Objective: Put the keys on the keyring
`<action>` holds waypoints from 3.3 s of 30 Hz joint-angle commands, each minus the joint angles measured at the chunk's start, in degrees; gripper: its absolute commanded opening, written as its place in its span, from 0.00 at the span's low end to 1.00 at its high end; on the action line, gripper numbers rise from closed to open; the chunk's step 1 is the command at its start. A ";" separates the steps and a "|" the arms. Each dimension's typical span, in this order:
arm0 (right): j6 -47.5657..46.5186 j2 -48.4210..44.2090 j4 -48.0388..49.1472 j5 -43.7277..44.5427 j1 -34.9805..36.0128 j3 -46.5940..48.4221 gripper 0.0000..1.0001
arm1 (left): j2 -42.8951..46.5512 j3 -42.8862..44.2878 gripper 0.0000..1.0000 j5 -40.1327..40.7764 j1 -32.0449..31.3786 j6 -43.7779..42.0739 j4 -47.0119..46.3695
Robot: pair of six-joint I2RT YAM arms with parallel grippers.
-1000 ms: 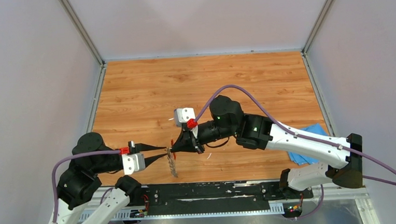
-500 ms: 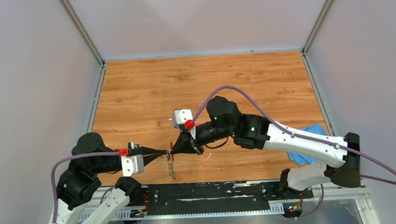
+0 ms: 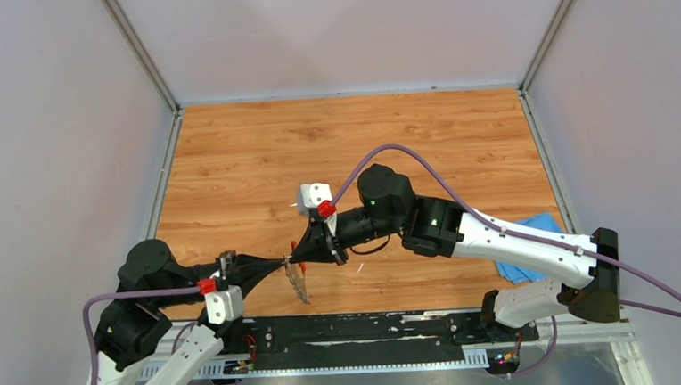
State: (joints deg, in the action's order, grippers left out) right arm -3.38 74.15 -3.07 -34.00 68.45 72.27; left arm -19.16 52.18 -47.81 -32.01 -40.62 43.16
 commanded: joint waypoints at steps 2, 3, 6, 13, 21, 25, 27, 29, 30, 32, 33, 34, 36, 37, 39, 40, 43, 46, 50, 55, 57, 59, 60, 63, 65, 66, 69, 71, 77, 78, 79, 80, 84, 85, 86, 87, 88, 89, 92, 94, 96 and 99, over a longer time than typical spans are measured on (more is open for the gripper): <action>3.02 0.24 7.34 -0.04 -0.79 -0.89 0.00 | 0.70 -1.44 0.00 -2.03 -0.25 -3.91 0.19; 3.02 0.31 7.66 -0.08 -0.82 -1.03 0.00 | 0.62 -1.53 0.00 -2.35 -0.25 -3.89 0.23; 5.15 0.29 9.17 -0.02 -0.81 -1.61 0.00 | 0.61 -1.97 0.02 -3.08 -0.25 -3.85 0.26; 6.17 -0.12 10.71 0.73 -0.82 -2.67 0.00 | 0.87 -2.09 0.26 -3.48 -0.25 -3.16 0.20; 6.16 -2.02 12.20 1.80 -0.79 -5.61 0.00 | -0.34 1.14 0.39 0.99 -0.24 4.93 0.29; 5.44 -3.01 14.13 1.65 -0.82 -7.39 0.00 | -2.42 2.97 0.39 -0.44 -0.25 10.07 0.34; 5.00 -3.06 14.15 1.62 -0.79 -7.49 0.00 | -3.33 3.22 0.38 -1.44 -0.24 11.36 0.32; 4.89 -2.97 14.19 1.26 -0.77 -7.37 0.00 | -3.95 3.06 0.35 -1.97 -0.24 11.62 0.30; 4.92 -2.92 14.27 1.22 -0.84 -7.32 0.00 | -4.21 2.95 0.33 -1.97 -0.24 11.68 0.34; 4.84 -2.81 14.41 0.97 -0.78 -7.20 0.00 | -4.70 2.63 0.31 -1.51 -0.25 12.21 0.31; 4.71 -2.81 14.41 0.89 -0.77 -7.15 0.00 | -4.89 2.51 0.30 -1.07 -0.25 12.40 0.35; 4.53 -2.79 14.36 0.75 -0.82 -7.07 0.00 | -5.06 2.41 0.30 -0.85 -0.22 12.52 0.34; 4.24 -2.67 14.20 0.56 -0.77 -7.10 0.00 | -5.44 2.44 0.28 -0.03 -0.24 12.77 0.35; 4.18 -2.58 14.09 0.58 -0.79 -7.03 0.00 | -5.71 2.59 0.26 0.49 -0.20 12.90 0.31; 3.93 -2.52 13.93 0.56 -0.77 -7.05 0.00 | -6.13 2.82 0.19 1.35 -0.24 13.40 0.29; 3.84 -2.59 13.84 0.56 -0.78 -7.06 0.00 | -6.17 2.79 0.15 1.74 -0.25 13.65 0.33; 3.65 -2.78 13.35 0.66 -0.83 -6.89 0.00 | -5.77 2.30 0.04 2.87 -0.23 14.12 0.29; 3.62 -2.86 12.26 0.40 -0.82 -6.25 0.00 | -5.54 1.90 0.00 3.56 -0.21 14.01 0.32; 1.57 -2.24 9.74 -0.54 -0.82 -4.54 0.00 | -6.28 1.90 0.00 4.04 -0.25 14.41 0.28; -0.71 -1.04 1.20 0.28 -0.77 0.31 0.09 | -7.92 3.23 0.00 5.31 -0.25 16.06 0.27; -2.21 -0.29 -3.65 1.15 -0.77 2.85 0.17 | -8.56 3.74 0.00 5.53 -0.25 16.43 0.30; -3.79 0.89 -9.18 2.14 -0.80 5.85 0.28 | -8.87 3.96 0.00 5.45 -0.25 16.30 0.31; -4.76 1.48 -11.68 2.46 -0.77 7.38 0.32 | -8.97 4.02 0.00 5.45 -0.27 16.22 0.30; -8.08 3.19 -19.13 4.70 -0.81 11.41 0.41 | -9.01 4.21 0.00 5.45 -0.21 15.95 0.33; -9.86 4.12 -22.55 5.76 -0.77 13.70 0.42 | -9.22 4.47 0.00 5.32 -0.25 15.75 0.33; -10.71 4.68 -24.20 6.02 -0.79 14.86 0.42 | -9.26 4.57 0.00 5.23 -0.25 15.65 0.33; -13.15 6.59 -28.38 6.56 -0.79 18.41 0.42 | -9.58 4.76 0.00 5.07 -0.20 15.50 0.34; -14.33 8.56 -31.09 6.89 -0.79 21.42 0.40 | -9.58 4.84 0.00 4.85 -0.22 15.31 0.33; -15.18 10.62 -31.99 5.19 -0.82 24.26 0.34 | -9.38 4.77 0.00 5.98 -0.24 15.26 0.32; -15.25 10.85 -32.07 5.11 -0.84 24.39 0.33 | -9.45 4.81 0.00 6.43 -0.25 15.25 0.31; -15.38 10.96 -32.20 5.18 -0.82 24.32 0.33 | -9.49 4.92 0.00 6.89 -0.25 15.21 0.31; -15.36 11.16 -32.23 5.24 -0.78 24.32 0.32 | -9.61 4.94 0.00 7.29 -0.22 15.25 0.34; -15.86 11.60 -32.19 5.30 -0.68 24.27 0.25 | -9.71 4.81 0.00 7.07 -0.24 15.19 0.34; -15.80 11.75 -31.86 5.70 -0.68 24.27 0.20 | -9.75 4.83 0.00 6.96 -0.20 15.11 0.35; -15.41 11.84 -31.33 6.52 -0.68 24.17 0.16 | -9.76 4.92 0.00 6.94 -0.24 14.99 0.28; -15.04 11.89 -30.89 7.50 -0.73 24.11 0.12 | -9.78 5.01 0.00 6.94 -0.25 15.02 0.34; -14.95 11.77 -30.37 7.87 -0.69 23.87 0.10 | -9.79 5.11 0.00 6.94 -0.25 14.94 0.30; -14.80 11.57 -29.53 7.96 -0.68 23.45 0.08 | -9.72 5.12 0.00 6.83 -0.25 15.03 0.33; -13.90 10.94 -26.51 8.62 -0.70 22.10 0.05 | -9.58 4.84 0.00 6.12 -0.25 15.22 0.31; -13.44 11.12 -25.78 8.28 -0.71 21.84 0.04 | -9.50 4.69 0.00 5.89 -0.20 15.27 0.29; -13.03 11.55 -25.42 8.04 -0.69 21.86 0.06 | -9.47 4.60 0.00 5.89 -0.25 15.17 0.35; -12.97 11.89 -25.24 7.70 -0.65 21.80 0.08 | -9.43 4.47 0.00 6.05 -0.25 15.21 0.35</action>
State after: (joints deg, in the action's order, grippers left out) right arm -17.34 85.47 -32.73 -27.16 68.10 94.21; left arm -28.49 55.61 -40.64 -32.01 -25.50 43.48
